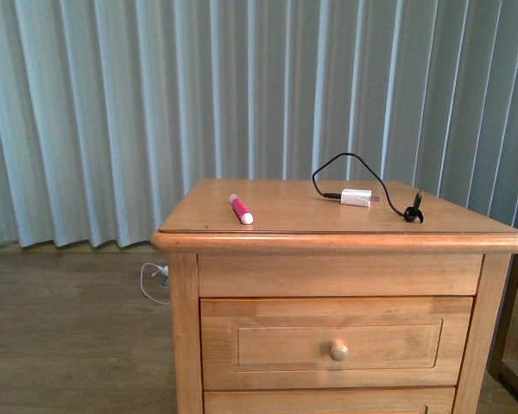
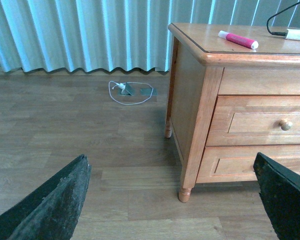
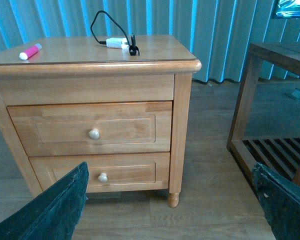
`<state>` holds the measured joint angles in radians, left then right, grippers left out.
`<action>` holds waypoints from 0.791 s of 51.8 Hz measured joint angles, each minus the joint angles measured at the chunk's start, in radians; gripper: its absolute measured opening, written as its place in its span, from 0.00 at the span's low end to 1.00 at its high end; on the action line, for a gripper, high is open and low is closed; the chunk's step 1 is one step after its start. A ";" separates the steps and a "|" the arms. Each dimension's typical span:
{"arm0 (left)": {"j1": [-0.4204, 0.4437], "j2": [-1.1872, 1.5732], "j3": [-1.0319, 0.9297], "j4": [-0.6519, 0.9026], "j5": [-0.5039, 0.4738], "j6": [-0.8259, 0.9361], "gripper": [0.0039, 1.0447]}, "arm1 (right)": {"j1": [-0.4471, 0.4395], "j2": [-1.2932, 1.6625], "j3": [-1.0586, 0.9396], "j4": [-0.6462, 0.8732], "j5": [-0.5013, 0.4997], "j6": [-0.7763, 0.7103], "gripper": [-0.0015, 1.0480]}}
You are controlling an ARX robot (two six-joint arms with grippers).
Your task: Place pink marker in drawer with both arms
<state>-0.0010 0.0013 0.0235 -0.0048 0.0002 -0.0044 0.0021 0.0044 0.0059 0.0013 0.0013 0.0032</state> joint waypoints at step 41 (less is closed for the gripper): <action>0.000 0.000 0.000 0.000 0.000 0.000 0.95 | 0.000 0.000 0.000 0.000 0.000 0.000 0.92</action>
<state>-0.0010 0.0013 0.0235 -0.0048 0.0002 -0.0044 0.0021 0.0044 0.0059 0.0013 0.0013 0.0032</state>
